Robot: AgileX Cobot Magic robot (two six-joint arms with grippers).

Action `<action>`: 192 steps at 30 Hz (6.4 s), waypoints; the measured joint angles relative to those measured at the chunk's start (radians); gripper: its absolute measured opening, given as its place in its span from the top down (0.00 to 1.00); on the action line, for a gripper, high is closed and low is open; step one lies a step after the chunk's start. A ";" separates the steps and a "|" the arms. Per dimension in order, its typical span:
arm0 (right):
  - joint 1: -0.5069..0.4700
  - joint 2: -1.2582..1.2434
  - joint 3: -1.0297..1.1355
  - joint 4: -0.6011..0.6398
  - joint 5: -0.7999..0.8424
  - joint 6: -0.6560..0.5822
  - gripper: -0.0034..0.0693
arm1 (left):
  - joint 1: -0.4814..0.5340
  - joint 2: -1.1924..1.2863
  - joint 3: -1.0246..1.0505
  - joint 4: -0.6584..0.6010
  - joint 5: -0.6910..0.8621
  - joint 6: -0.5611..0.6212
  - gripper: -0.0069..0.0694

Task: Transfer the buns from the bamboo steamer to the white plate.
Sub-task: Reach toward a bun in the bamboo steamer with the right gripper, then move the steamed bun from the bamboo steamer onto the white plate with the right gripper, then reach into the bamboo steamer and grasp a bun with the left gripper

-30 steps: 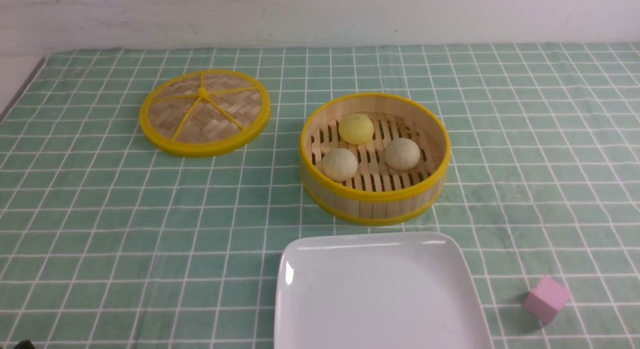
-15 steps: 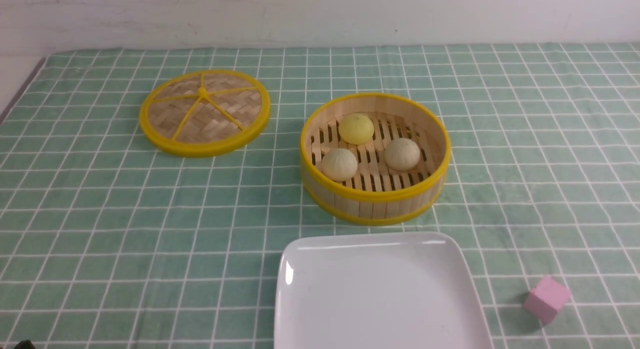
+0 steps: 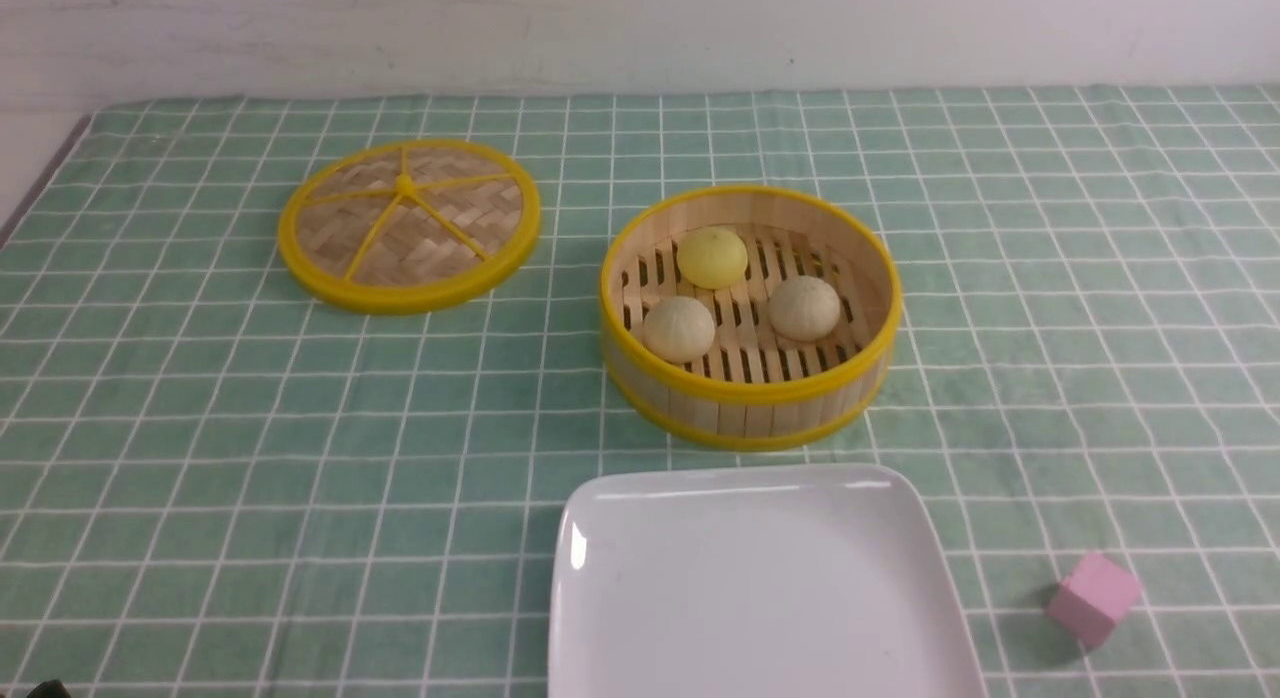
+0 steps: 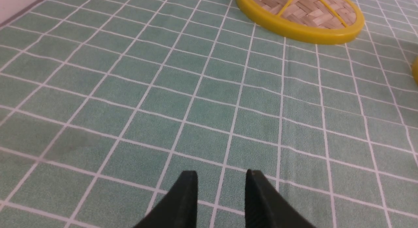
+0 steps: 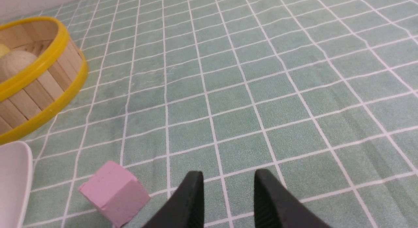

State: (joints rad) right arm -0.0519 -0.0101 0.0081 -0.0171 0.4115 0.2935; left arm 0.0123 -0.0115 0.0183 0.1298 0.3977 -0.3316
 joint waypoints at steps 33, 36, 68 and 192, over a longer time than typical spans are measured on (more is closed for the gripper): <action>0.000 0.000 0.015 0.217 -0.099 0.444 0.62 | 0.000 0.000 0.008 -0.476 -0.076 -0.498 0.59; 0.000 0.000 0.015 0.218 -0.140 0.444 0.64 | 0.000 0.000 0.008 -0.479 -0.113 -0.498 0.59; 0.078 1.335 -0.878 0.813 0.597 -0.825 0.95 | 0.000 0.864 -0.651 -0.572 0.539 0.321 0.91; 0.316 0.650 -0.648 0.109 0.576 -0.397 0.94 | -0.526 2.256 -1.956 -0.279 0.457 0.038 0.75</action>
State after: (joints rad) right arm 0.2639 0.6399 -0.6396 0.0917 0.9876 -0.1031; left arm -0.5139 2.2441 -1.9377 -0.1495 0.8550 -0.2941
